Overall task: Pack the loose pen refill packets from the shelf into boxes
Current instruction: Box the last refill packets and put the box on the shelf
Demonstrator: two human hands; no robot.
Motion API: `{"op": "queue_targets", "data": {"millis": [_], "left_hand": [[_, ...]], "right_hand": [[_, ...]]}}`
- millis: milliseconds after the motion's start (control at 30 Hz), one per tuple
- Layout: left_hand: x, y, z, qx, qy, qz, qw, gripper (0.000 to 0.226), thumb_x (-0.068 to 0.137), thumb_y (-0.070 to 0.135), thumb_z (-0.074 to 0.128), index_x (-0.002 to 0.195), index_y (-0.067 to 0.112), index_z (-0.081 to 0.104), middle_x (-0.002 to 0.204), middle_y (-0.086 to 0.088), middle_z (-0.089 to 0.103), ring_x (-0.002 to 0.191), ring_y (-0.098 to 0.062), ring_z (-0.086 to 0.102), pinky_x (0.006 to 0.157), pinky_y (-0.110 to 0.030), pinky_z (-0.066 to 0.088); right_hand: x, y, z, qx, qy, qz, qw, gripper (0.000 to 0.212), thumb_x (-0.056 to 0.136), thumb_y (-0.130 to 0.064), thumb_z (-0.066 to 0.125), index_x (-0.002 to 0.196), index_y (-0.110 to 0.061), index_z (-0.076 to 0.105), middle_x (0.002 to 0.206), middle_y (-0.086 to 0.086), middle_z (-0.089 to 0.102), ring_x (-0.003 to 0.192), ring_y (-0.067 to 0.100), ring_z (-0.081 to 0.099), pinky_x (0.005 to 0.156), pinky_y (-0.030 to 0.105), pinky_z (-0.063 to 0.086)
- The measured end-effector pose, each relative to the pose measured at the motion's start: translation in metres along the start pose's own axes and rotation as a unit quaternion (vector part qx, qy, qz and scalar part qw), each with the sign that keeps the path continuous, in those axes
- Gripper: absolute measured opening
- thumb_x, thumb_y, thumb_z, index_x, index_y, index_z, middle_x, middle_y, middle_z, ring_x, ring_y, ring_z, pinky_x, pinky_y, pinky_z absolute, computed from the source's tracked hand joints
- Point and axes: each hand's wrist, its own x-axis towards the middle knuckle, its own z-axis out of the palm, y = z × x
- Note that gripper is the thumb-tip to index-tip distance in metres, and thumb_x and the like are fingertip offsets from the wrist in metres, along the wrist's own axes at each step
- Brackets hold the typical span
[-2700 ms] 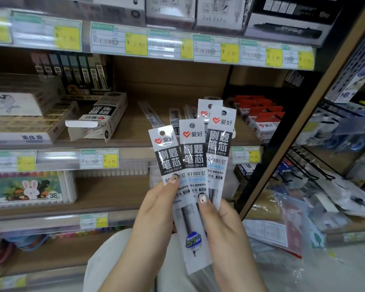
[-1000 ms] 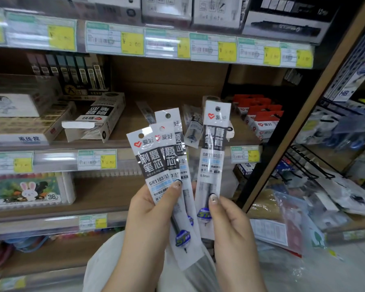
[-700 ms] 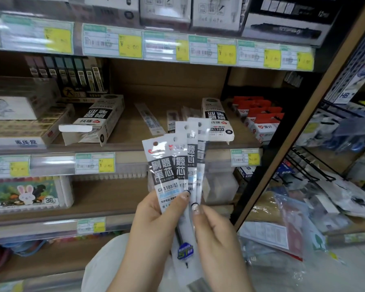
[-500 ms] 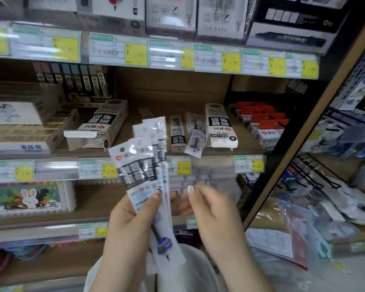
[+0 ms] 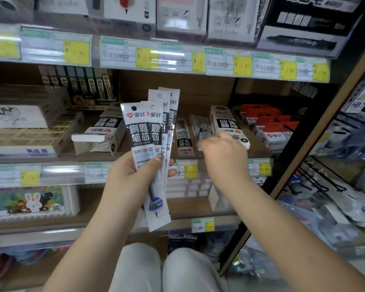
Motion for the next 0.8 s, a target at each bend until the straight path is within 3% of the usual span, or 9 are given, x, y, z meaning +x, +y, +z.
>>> {"op": "queue_targets", "data": {"millis": [133,233,333,400,467,533,667,800], "left_hand": [[-0.001,-0.001,0.0,-0.016,0.004,-0.007,1.0,0.016,0.09,0.02,0.058,0.087,0.028,0.072,0.088,0.001,0.076,0.079,-0.016,0.073,0.056,-0.024,0.056],[-0.006,-0.003,0.0,-0.025,0.005,-0.02,0.999,0.013,0.09,0.019,0.057,0.095,0.023,0.069,0.088,0.0,0.076,0.08,-0.017,0.073,0.056,-0.024,0.056],[-0.012,-0.006,-0.002,-0.054,0.012,-0.041,0.998,0.013,0.091,0.019,0.057,0.097,0.019,0.068,0.087,-0.001,0.076,0.077,-0.016,0.073,0.053,-0.021,0.054],[-0.017,-0.009,-0.001,-0.082,0.015,-0.063,0.995,0.014,0.091,0.018,0.057,0.099,0.015,0.067,0.087,-0.004,0.076,0.074,-0.017,0.073,0.053,-0.022,0.054],[-0.022,-0.012,0.003,-0.112,0.011,-0.084,0.99,0.017,0.091,0.017,0.056,0.102,0.01,0.067,0.088,-0.009,0.075,0.071,-0.018,0.072,0.055,-0.024,0.055],[-0.028,-0.013,0.009,-0.147,0.016,-0.103,0.984,0.017,0.09,0.016,0.057,0.1,0.008,0.069,0.088,-0.011,0.075,0.071,-0.02,0.072,0.055,-0.026,0.055],[-0.039,-0.015,0.017,-0.187,0.026,-0.123,0.974,0.019,0.087,0.013,0.058,0.078,0.014,0.074,0.082,-0.014,0.073,0.068,-0.024,0.07,0.056,-0.032,0.055],[-0.051,-0.016,0.024,-0.215,0.033,-0.12,0.969,0.018,0.088,0.013,0.057,0.088,0.008,0.075,0.088,-0.015,0.074,0.074,-0.022,0.072,0.055,-0.03,0.055]], "right_hand": [[-0.003,0.014,-0.013,0.097,0.134,0.02,0.986,0.021,0.057,0.012,0.06,0.069,-0.001,0.071,0.059,0.012,0.065,0.061,0.028,0.056,0.045,0.021,0.03],[-0.006,0.025,-0.026,0.137,0.223,0.009,0.965,0.028,0.075,0.004,0.051,0.09,-0.001,0.075,0.085,0.016,0.075,0.071,0.029,0.071,0.054,0.032,0.054],[-0.019,0.035,-0.041,0.179,0.297,0.033,0.937,0.025,0.081,0.009,0.059,0.102,0.001,0.071,0.099,0.017,0.072,0.079,0.026,0.072,0.06,0.039,0.059],[-0.038,0.031,-0.048,0.192,0.323,0.023,0.926,0.023,0.086,0.006,0.06,0.108,0.003,0.068,0.103,0.016,0.069,0.078,0.024,0.072,0.061,0.037,0.059],[-0.061,0.016,-0.052,0.202,0.334,-0.007,0.921,0.02,0.09,0.0,0.058,0.109,0.001,0.065,0.105,0.013,0.067,0.061,0.016,0.068,0.054,0.027,0.056],[-0.087,-0.002,-0.052,0.227,0.318,-0.035,0.92,0.018,0.096,-0.011,0.051,0.108,-0.003,0.063,0.107,0.012,0.065,0.06,0.005,0.06,0.06,0.014,0.05],[-0.131,-0.034,-0.047,0.261,0.267,-0.038,0.927,0.019,0.094,-0.014,0.053,0.106,-0.007,0.067,0.11,0.005,0.067,0.079,0.011,0.071,0.065,0.024,0.057],[-0.145,-0.049,-0.047,0.236,0.229,-0.027,0.944,0.044,0.1,-0.014,0.033,0.092,-0.015,0.077,0.105,-0.001,0.072,0.072,0.007,0.071,0.064,0.019,0.055]]}}
